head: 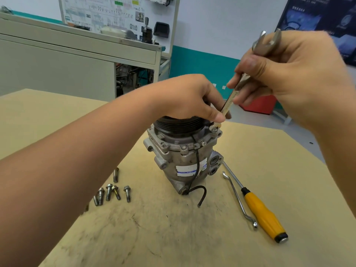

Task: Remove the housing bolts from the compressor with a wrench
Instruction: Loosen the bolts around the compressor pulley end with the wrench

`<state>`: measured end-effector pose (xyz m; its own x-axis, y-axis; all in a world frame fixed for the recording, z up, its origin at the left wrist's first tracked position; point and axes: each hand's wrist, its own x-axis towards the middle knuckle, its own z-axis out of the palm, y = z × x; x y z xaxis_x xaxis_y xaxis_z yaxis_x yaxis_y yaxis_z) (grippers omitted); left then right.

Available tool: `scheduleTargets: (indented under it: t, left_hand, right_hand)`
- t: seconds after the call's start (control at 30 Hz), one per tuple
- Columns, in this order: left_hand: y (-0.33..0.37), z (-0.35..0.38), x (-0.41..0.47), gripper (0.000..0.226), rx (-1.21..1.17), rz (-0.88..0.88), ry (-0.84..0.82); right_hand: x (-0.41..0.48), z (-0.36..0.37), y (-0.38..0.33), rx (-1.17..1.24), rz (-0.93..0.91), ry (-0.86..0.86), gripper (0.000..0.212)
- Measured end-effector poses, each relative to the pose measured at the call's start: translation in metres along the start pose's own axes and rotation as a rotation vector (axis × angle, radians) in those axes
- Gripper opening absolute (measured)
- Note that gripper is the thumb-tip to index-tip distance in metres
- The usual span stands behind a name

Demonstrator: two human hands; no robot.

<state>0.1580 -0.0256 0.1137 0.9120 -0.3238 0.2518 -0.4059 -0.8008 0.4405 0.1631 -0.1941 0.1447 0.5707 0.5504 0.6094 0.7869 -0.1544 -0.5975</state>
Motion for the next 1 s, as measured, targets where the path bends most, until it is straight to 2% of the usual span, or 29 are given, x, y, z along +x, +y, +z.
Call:
scheduleTargets:
  t: [0.1,0.3,0.5,0.83,1.0]
  left_hand:
    - [-0.001,-0.007,-0.001,0.02,-0.06,0.001,-0.019]
    - [-0.003,-0.006,0.007,0.01,-0.082,0.025,0.068]
    - [-0.006,-0.006,0.007,0.019,-0.06,0.0,0.137]
    - [-0.005,-0.002,0.004,0.011,-0.084,-0.068,0.213]
    - [-0.005,0.006,-0.001,0.024,-0.189,-0.14,0.306]
  right_hand:
    - [0.005,0.003,0.004,-0.009,0.013,0.006,0.015]
    - [0.019,0.002,0.01,-0.14,0.063,-0.033,0.013]
    - [0.027,0.003,0.008,-0.275,0.052,-0.094,0.011]
    - [0.035,0.006,0.008,-0.431,0.056,-0.11,0.022]
    - [0.04,0.016,0.006,-0.532,-0.009,-0.097,0.018]
